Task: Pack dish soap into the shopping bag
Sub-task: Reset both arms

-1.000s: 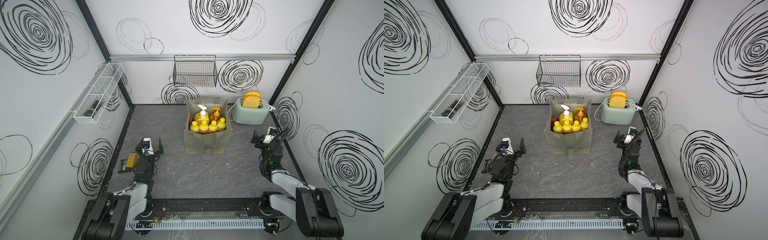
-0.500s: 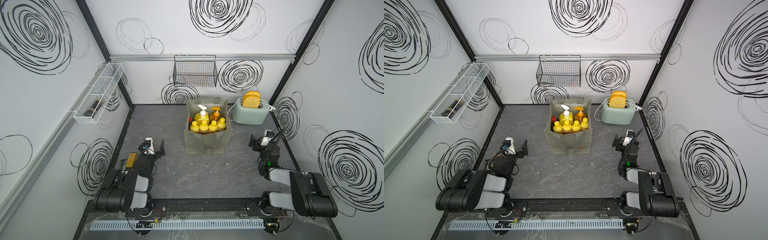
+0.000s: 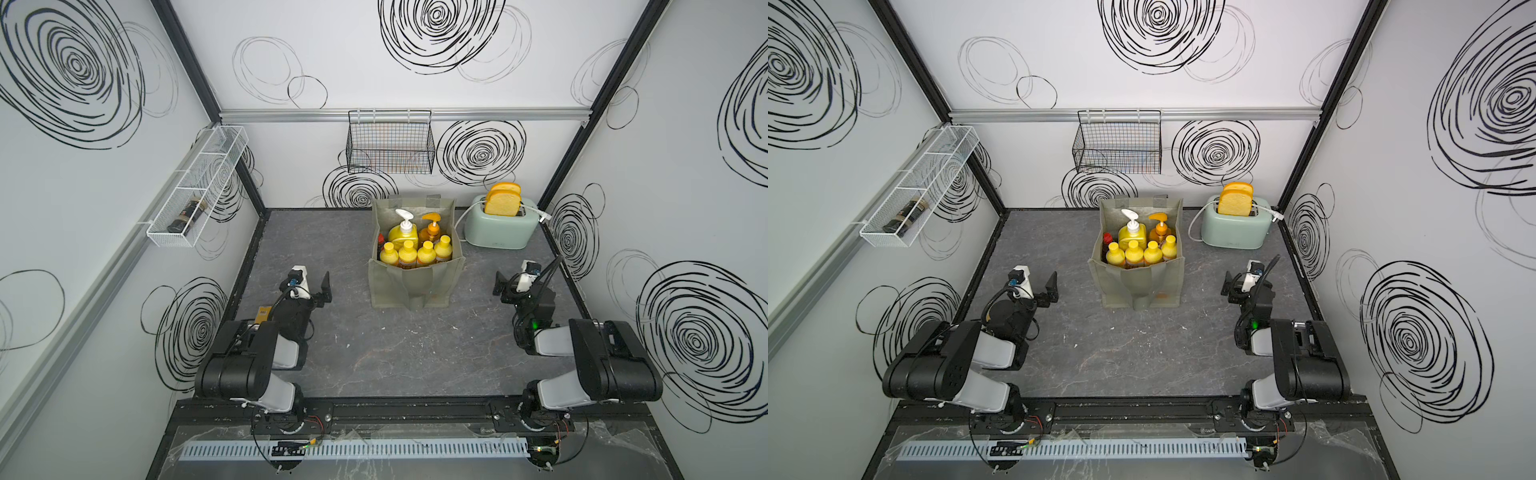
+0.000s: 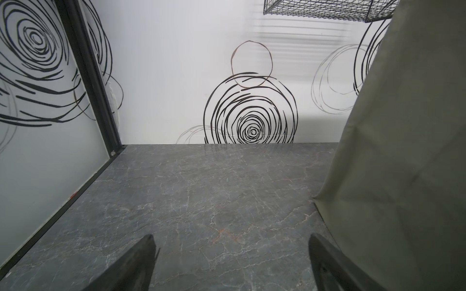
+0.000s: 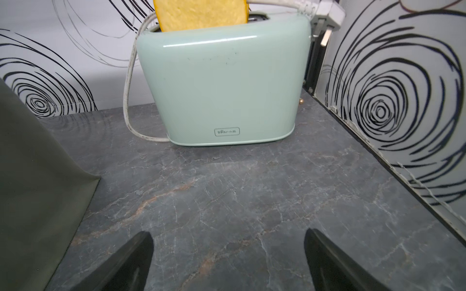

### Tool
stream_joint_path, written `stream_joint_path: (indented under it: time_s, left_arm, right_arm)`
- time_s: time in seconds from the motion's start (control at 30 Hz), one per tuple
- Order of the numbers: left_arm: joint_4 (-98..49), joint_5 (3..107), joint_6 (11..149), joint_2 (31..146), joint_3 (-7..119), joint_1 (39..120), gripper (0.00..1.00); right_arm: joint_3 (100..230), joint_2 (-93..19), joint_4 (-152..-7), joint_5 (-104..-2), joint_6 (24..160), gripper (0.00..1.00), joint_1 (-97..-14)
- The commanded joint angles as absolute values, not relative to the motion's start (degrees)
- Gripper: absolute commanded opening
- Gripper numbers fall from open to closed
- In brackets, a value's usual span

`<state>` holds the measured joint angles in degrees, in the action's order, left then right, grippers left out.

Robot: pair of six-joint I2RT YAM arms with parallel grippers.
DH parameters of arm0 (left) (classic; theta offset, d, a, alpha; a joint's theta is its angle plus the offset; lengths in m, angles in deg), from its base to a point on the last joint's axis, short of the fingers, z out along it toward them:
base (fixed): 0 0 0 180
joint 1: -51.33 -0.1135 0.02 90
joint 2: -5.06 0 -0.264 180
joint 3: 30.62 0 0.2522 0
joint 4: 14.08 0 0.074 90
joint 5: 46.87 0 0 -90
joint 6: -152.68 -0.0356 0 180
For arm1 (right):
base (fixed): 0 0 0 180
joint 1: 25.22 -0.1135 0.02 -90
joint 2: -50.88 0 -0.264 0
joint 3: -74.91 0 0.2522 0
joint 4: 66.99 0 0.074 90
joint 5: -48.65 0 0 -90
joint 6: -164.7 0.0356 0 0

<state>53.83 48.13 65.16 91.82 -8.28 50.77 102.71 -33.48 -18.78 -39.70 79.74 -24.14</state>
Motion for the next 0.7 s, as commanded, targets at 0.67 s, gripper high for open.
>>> stream_joint_path:
  time_s: [0.67]
  left_arm:
    - [51.88,46.43,63.01,90.66,-6.55,52.30,0.96]
  right_arm:
    - [101.90,-32.44,-16.28,-41.49,76.11,0.97,-25.97]
